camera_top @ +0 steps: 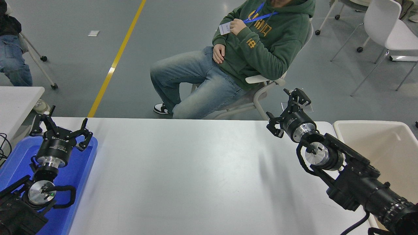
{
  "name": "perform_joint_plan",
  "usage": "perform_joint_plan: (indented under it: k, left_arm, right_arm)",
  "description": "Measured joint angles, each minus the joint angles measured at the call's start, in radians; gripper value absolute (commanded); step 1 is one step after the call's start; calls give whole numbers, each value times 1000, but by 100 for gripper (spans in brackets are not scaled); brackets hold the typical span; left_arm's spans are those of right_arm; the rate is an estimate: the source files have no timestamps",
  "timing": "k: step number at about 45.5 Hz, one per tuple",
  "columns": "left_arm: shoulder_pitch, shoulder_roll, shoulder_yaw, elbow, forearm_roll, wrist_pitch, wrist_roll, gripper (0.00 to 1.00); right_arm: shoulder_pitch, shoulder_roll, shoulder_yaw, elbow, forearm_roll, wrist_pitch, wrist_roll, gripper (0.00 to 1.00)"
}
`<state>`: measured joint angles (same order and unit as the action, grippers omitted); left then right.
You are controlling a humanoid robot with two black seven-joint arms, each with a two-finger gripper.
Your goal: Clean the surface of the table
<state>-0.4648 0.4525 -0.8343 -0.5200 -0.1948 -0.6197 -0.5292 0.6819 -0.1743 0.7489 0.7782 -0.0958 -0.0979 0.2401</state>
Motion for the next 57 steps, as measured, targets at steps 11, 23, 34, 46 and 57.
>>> perform_joint_plan:
  k: [11,23,34,46,57]
  left_arm:
    - [1,0,0,0,0,0,0,100]
    - [1,0,0,0,0,0,0,100]
    - [1,0,0,0,0,0,0,100]
    - [1,0,0,0,0,0,0,100]
    - [1,0,0,0,0,0,0,100]
  right_arm:
    - [-17,6,0,-7,0,4,14,100]
    - [-25,7,-6,-4,0,7,19,100]
    - [-26,8,-8,0,-1,8,20,100]
    - [-27,7,-7,1,-1,9,21,100]
    - [-28,7,-7,-1,-1,8,21,100]
